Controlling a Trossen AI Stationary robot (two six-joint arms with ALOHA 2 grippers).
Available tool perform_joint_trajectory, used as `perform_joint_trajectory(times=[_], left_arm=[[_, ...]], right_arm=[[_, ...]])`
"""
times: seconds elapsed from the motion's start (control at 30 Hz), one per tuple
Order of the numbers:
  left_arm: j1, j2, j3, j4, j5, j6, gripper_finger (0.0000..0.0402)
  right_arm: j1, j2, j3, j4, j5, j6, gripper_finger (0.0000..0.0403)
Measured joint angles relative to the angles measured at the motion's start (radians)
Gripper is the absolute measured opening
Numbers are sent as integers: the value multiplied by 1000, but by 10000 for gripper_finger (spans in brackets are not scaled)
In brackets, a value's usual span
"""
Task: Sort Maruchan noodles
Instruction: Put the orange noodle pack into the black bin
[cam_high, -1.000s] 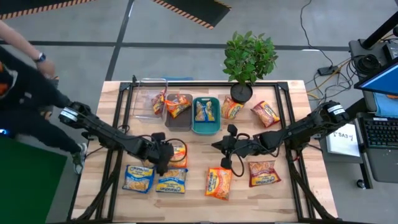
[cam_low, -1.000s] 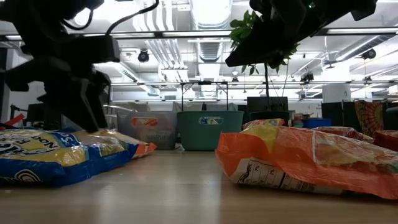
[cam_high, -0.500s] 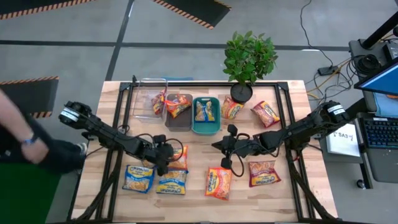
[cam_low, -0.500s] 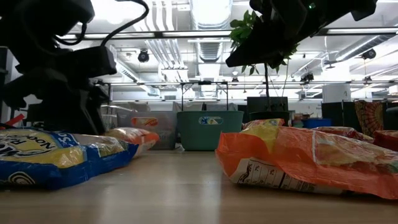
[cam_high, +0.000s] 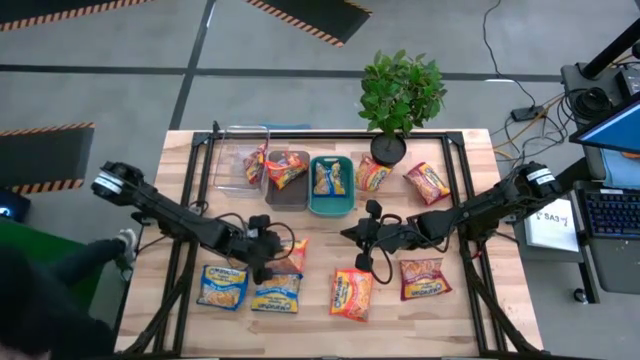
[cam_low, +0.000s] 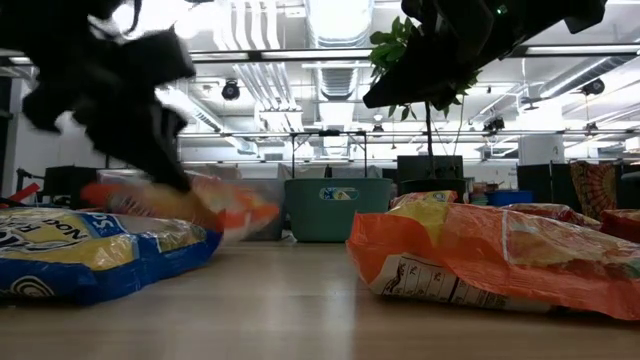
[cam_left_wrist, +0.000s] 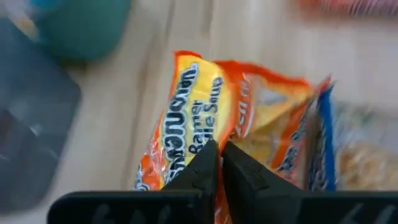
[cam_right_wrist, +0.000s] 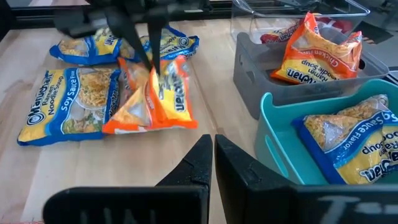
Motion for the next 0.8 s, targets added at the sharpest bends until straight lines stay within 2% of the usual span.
perform_joint_trajectory(times=[0.17, 0.27, 0.37, 0.43, 0.63, 0.8], left_arm=[[2, -120, 24, 4, -118, 76, 0], [6, -195, 32, 8, -240, 132, 0], [33, -254, 46, 10, -349, 183, 0], [69, -279, 55, 10, -383, 222, 0], [248, -282, 62, 16, -373, 328, 0], [395, -235, 60, 19, -200, 342, 0]], right_arm=[[0, 0, 0, 0, 0, 9, 9], [0, 0, 0, 0, 0, 8, 9], [0, 0, 0, 0, 0, 8, 9], [0, 0, 0, 0, 0, 8, 9], [0, 0, 0, 6, 0, 8, 9], [1, 0, 0, 6, 0, 20, 9]])
